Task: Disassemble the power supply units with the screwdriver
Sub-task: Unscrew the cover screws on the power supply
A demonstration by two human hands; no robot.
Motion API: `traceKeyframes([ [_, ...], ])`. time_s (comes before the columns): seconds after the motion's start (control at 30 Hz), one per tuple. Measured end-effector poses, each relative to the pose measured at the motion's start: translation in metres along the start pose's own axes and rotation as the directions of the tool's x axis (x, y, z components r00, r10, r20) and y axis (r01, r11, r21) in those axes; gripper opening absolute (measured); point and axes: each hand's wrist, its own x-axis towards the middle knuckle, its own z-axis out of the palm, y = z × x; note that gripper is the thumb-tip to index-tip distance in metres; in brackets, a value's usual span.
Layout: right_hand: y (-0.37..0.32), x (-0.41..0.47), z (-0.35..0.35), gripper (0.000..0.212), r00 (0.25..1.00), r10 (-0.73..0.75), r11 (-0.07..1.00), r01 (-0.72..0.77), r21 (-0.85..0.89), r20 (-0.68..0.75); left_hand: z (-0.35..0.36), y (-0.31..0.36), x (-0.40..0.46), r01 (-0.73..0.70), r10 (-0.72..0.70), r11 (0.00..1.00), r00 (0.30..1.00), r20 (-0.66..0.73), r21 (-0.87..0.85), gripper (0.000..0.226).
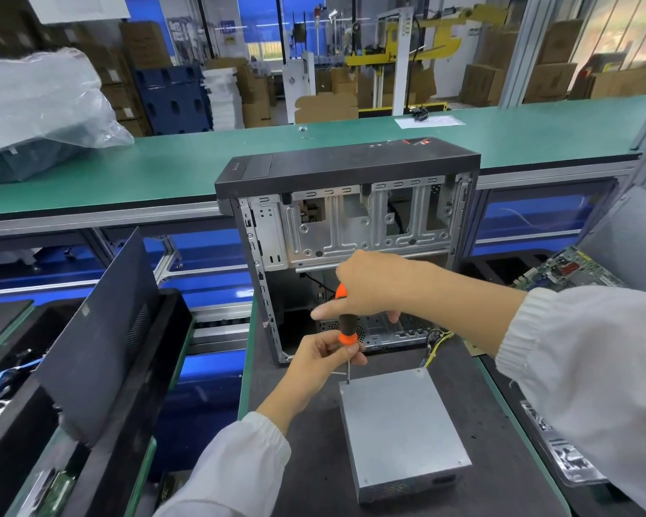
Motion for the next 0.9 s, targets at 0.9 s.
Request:
traceKeyframes([
  [0.9,0.005,0.007,0.0,0.067,0.988,-0.131,0.987,0.123,-0.1,-0.078,0.001,0.004,0.0,-0.004,0.004,1.0,1.0,-0.03,0.013,0.013],
])
